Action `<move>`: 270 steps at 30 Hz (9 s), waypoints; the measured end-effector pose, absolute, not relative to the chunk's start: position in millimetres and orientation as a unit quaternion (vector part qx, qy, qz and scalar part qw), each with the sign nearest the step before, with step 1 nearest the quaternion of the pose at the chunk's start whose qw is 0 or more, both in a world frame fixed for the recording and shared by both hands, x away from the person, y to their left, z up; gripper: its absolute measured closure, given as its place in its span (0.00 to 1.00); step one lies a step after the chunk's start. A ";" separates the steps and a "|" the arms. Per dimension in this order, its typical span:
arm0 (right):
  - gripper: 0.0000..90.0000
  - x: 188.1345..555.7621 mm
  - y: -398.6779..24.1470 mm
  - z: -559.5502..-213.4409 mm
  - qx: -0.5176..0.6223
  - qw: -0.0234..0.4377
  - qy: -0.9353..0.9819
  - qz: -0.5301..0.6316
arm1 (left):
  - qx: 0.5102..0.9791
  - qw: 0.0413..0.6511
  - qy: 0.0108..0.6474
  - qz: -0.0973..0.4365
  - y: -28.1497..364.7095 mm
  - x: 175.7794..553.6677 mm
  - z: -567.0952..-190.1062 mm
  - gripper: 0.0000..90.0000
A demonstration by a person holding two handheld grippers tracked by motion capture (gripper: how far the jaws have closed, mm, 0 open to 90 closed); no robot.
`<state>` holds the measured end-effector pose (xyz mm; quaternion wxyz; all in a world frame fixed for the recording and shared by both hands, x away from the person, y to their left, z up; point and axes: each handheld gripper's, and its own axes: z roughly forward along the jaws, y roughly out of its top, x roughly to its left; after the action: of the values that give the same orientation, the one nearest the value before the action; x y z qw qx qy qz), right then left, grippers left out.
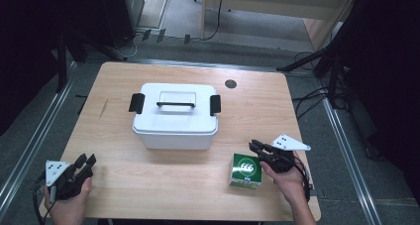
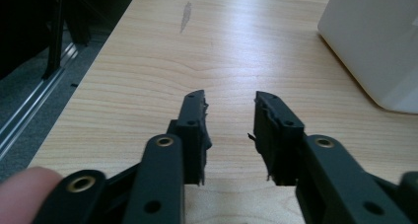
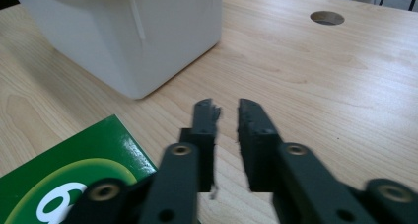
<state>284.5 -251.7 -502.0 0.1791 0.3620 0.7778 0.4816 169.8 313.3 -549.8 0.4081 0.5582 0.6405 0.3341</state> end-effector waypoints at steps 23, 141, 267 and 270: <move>0.04 312.2 -243.3 -428.1 0.306 0.204 0.816 0.445 | 0.594 0.376 0.637 0.316 309.5 179.0 -550.6 0.00; 0.93 395.9 46.4 -343.8 -0.060 0.150 0.984 0.069 | 0.603 0.400 0.625 0.295 312.1 178.9 -550.9 0.00; 0.95 388.0 -248.3 -366.5 0.064 0.194 0.976 0.079 | 0.607 0.384 0.622 0.312 308.0 177.1 -551.8 0.00; 0.95 389.0 -247.9 -372.0 0.063 0.195 0.976 0.077 | 0.607 0.385 0.622 0.311 308.0 177.1 -551.8 0.00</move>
<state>389.0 -247.9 -372.0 0.1947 0.0629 0.9758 0.0767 177.1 308.0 -551.8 0.3850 0.6070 0.6217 0.3112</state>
